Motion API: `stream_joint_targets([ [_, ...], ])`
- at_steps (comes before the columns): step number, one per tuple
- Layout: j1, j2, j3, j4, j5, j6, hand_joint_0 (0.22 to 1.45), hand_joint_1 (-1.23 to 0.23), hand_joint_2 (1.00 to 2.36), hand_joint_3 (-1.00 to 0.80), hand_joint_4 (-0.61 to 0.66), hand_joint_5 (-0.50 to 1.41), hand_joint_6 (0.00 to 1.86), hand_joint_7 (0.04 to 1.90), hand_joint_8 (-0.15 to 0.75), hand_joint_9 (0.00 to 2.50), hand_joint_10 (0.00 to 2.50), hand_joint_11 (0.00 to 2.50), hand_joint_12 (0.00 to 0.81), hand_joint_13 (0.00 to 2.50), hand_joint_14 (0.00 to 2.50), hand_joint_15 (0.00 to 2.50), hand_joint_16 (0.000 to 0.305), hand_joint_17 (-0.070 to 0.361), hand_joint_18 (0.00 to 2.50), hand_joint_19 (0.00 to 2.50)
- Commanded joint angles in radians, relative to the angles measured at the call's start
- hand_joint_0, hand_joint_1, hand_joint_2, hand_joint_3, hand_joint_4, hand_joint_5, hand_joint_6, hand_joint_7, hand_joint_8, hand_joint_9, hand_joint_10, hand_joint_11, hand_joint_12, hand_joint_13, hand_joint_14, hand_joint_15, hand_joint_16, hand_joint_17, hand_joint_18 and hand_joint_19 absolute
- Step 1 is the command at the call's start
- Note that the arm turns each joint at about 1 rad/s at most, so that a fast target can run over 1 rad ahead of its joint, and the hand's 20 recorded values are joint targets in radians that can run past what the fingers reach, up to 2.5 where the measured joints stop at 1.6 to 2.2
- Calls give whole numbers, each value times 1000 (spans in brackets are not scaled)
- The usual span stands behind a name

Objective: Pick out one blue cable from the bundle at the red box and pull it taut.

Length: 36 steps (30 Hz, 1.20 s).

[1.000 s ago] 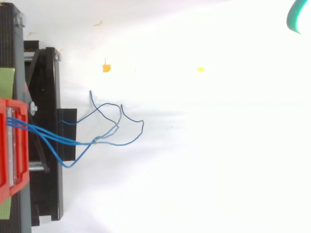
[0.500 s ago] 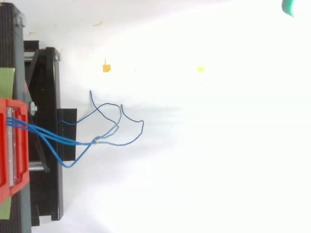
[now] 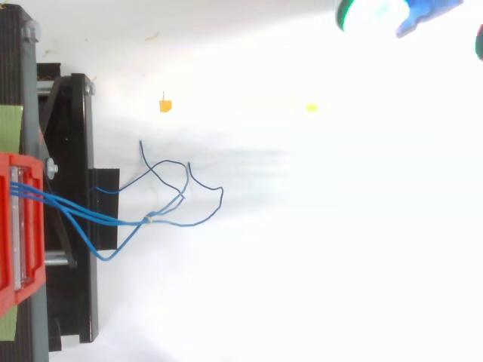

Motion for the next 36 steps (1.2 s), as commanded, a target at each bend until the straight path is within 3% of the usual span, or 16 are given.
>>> stream_joint_targets([
  [1,8,-37,0,76,1,0,536,-511,1002,-476,234,-187,502,694,279,693,5,152,352,576,6,189,53,120,483,388],
  [3,18,-69,2,162,4,-16,536,-511,1002,-475,234,-187,502,695,277,694,4,149,352,578,7,190,53,119,486,391],
  [6,26,-100,0,224,7,-22,537,-511,1002,-473,236,-185,502,692,280,694,5,153,353,578,7,190,53,120,497,396],
  [7,32,-126,5,270,8,-14,538,-511,1002,-477,237,-185,502,695,281,698,5,154,353,581,7,194,53,119,500,395],
  [12,58,-140,5,323,33,-23,539,-511,1002,-475,239,-183,502,698,282,704,5,157,354,591,7,200,53,119,510,409],
  [17,75,-141,5,350,67,-60,540,-511,1002,-473,243,-180,502,704,284,720,5,160,351,612,8,208,53,119,532,423],
  [18,84,-150,5,367,94,-69,540,-511,1002,-472,242,-180,502,705,284,721,5,167,351,616,8,212,53,119,537,416],
  [19,90,-155,5,372,100,-69,542,-511,1002,-473,245,-179,502,708,286,722,5,167,351,618,8,216,53,118,543,420],
  [27,104,-200,15,427,108,-76,544,-513,1002,-471,249,-176,502,715,286,739,6,180,352,632,8,226,52,118,552,429],
  [29,104,-226,34,430,107,-71,545,-513,1002,-471,253,-174,502,718,286,741,6,186,352,638,8,227,52,118,554,437],
  [32,104,-282,117,405,99,-65,545,-512,1002,-472,254,-171,502,725,290,756,6,195,351,640,9,232,52,117,563,446],
  [36,107,-290,129,401,97,-76,546,-510,1003,-471,264,-167,502,736,289,774,10,228,354,669,10,267,52,117,573,461],
])
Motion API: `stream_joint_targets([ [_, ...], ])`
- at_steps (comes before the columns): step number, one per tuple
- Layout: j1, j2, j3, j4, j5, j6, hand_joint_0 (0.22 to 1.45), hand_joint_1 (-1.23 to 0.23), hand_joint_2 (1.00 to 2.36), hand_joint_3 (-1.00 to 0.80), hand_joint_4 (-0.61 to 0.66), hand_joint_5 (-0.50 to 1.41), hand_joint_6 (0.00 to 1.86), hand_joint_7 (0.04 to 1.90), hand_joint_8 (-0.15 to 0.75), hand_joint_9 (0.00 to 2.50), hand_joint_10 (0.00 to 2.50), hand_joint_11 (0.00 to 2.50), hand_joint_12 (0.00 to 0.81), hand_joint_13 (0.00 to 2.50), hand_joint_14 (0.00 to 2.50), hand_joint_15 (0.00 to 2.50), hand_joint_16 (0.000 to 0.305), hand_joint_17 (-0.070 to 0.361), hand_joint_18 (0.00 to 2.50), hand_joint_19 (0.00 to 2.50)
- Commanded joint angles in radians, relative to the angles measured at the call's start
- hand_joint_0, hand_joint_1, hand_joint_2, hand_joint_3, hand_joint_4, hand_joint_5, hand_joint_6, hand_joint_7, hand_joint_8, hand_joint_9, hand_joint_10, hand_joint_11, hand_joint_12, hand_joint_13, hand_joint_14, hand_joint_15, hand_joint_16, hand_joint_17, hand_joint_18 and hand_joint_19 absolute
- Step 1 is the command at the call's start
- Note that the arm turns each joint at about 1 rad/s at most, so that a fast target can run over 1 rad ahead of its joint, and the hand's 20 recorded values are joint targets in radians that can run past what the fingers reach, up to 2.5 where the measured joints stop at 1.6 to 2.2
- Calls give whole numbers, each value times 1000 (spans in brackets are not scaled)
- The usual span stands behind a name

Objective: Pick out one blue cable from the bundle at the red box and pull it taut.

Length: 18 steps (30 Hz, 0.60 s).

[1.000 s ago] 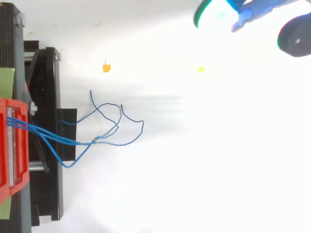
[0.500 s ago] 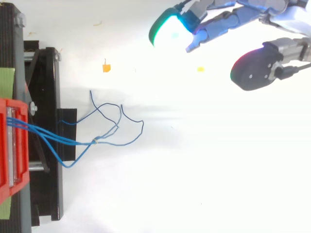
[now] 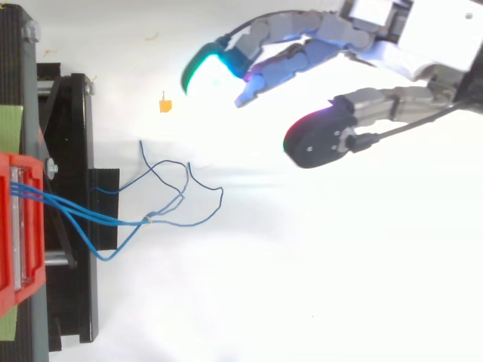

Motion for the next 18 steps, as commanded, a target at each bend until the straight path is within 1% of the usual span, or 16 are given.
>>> stream_joint_targets([
  [1,7,-16,21,0,0,-15,546,-509,1002,-470,264,-165,502,743,288,788,8,245,353,679,10,273,52,117,583,470],
  [2,8,-16,21,3,0,-18,547,-509,1002,-470,267,-165,502,745,288,788,8,246,353,686,10,281,52,117,585,469],
  [3,10,-29,21,11,0,-21,547,-509,1003,-469,265,-164,502,747,291,794,8,247,352,686,10,281,52,117,585,475],
  [5,10,-31,21,20,-3,-20,548,-508,1003,-469,267,-163,502,751,292,803,8,268,353,692,10,283,52,117,591,475],
  [6,10,-49,21,34,-1,-20,549,-508,1002,-468,265,-161,502,753,289,808,8,268,352,693,10,283,52,117,596,483],
  [10,10,-71,32,61,-3,-10,550,-507,1002,-467,264,-159,502,754,290,818,9,279,353,704,10,295,52,116,605,494],
  [11,10,-71,32,61,-3,-10,551,-507,1002,-467,267,-159,502,759,293,819,8,278,352,707,11,303,52,116,607,494],
  [12,10,-86,38,71,-3,-10,551,-507,1003,-468,269,-158,502,762,291,820,9,287,351,713,10,301,52,116,610,492],
  [14,10,-95,52,74,-3,-9,551,-506,1002,-468,270,-158,502,764,289,828,9,291,354,718,12,310,52,116,614,499],
  [15,10,-112,63,78,-8,-3,552,-506,1002,-468,272,-157,502,767,290,831,9,292,355,721,11,315,52,116,616,502],
  [17,8,-132,89,75,-18,6,552,-506,1002,-468,275,-156,502,768,291,838,11,300,356,728,11,319,52,116,618,509],
  [18,5,-146,106,74,-35,19,552,-505,1002,-469,271,-155,502,766,292,842,9,307,358,734,13,320,52,116,618,520],
])
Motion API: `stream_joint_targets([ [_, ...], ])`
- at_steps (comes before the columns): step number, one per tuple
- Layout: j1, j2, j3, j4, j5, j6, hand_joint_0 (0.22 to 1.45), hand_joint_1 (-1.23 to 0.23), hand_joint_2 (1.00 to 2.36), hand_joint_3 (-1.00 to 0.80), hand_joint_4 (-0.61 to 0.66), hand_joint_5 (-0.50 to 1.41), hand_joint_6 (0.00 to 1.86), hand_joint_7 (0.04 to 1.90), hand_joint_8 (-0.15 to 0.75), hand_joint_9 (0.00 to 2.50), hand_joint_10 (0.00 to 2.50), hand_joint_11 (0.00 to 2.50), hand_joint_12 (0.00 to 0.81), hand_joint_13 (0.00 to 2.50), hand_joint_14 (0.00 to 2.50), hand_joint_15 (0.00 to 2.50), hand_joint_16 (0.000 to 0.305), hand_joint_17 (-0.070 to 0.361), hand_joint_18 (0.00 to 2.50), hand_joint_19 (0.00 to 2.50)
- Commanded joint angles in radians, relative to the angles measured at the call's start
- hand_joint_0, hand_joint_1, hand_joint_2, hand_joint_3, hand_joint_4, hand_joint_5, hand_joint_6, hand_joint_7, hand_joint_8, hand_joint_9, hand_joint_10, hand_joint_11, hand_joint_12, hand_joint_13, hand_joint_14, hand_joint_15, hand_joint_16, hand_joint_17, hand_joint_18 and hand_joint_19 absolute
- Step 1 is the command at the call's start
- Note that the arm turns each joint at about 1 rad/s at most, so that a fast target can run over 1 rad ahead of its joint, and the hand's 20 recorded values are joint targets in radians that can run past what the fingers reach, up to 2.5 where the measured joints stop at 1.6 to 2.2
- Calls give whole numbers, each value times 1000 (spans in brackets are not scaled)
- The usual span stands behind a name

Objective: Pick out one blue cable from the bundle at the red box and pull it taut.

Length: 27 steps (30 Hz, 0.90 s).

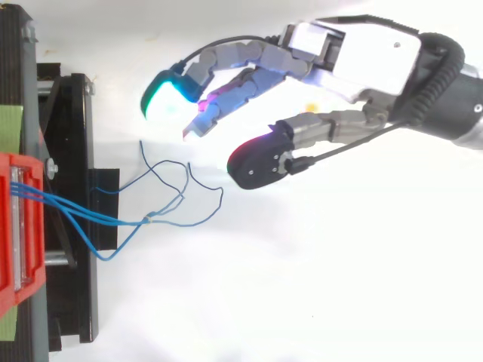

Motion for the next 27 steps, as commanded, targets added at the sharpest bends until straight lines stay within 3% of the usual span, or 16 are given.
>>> stream_joint_targets([
  [1,-4,-41,47,1,-39,27,549,-479,1002,-476,272,-155,502,769,291,845,11,307,355,737,12,338,52,116,621,526],
  [6,1,-41,53,9,-61,20,538,-435,1001,-491,273,-153,502,775,294,864,10,324,362,754,12,360,52,118,627,541],
  [8,1,-57,53,29,-62,22,538,-433,1000,-494,273,-153,502,777,292,871,10,330,365,761,12,367,52,118,629,546],
  [11,-7,-99,66,75,-93,48,537,-431,1000,-497,275,-152,502,781,293,875,10,343,365,768,13,364,52,118,637,549],
  [13,-7,-100,70,78,-111,65,537,-435,1000,-500,275,-151,502,785,293,883,10,337,366,778,14,371,52,118,642,556],
  [20,-8,-102,75,85,-121,71,543,-452,1001,-495,280,-148,502,794,293,897,13,354,362,797,13,384,52,117,669,559],
  [25,-12,-145,83,144,-136,88,551,-479,1001,-489,284,-146,502,801,290,903,11,355,359,812,13,397,51,116,681,571],
  [27,-13,-145,87,150,-151,99,553,-489,1001,-483,285,-145,502,803,290,904,11,371,359,815,13,398,51,116,682,572],
])
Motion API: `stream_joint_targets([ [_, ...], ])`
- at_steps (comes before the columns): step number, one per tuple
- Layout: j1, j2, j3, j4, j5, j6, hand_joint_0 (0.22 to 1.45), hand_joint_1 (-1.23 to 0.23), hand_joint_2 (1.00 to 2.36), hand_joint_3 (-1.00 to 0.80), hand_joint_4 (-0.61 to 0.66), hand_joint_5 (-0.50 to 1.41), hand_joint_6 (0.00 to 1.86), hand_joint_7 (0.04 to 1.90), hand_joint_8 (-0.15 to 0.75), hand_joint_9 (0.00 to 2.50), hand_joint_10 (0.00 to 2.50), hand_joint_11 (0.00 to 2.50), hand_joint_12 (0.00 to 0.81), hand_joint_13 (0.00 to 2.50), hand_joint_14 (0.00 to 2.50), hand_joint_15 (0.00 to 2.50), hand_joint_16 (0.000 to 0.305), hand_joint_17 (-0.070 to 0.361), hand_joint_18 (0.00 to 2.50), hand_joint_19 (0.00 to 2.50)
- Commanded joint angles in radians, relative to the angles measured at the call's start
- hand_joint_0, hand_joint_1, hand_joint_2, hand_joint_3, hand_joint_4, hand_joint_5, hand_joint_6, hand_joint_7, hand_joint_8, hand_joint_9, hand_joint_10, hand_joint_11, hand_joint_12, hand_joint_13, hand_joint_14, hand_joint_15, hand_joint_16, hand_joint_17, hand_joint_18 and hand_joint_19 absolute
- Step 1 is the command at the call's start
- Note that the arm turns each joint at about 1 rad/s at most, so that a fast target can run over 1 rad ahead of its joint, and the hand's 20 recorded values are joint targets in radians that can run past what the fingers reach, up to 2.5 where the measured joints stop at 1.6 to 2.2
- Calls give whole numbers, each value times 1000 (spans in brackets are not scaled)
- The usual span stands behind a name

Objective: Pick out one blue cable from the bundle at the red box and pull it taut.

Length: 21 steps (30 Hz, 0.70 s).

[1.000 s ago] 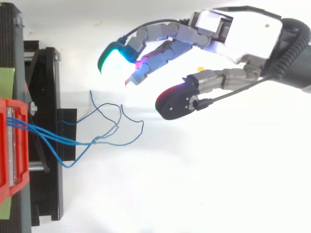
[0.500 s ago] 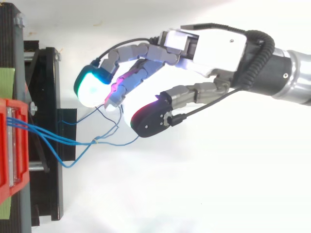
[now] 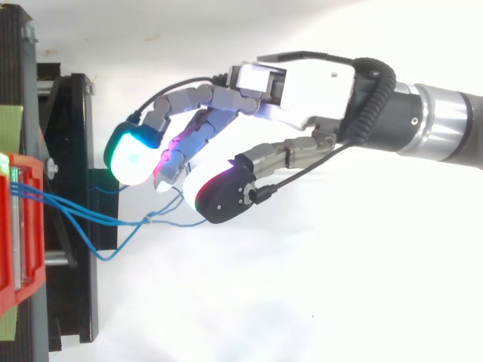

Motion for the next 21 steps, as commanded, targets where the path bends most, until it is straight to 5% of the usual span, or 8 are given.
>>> stream_joint_targets([
  [1,-2,-10,4,18,-19,14,555,-501,1001,-484,283,-145,503,804,289,906,11,372,359,817,13,394,51,115,687,571],
  [21,-9,-27,32,48,-48,-3,588,-568,1003,-465,286,-141,503,810,286,928,11,372,354,840,14,409,50,112,725,586],
])
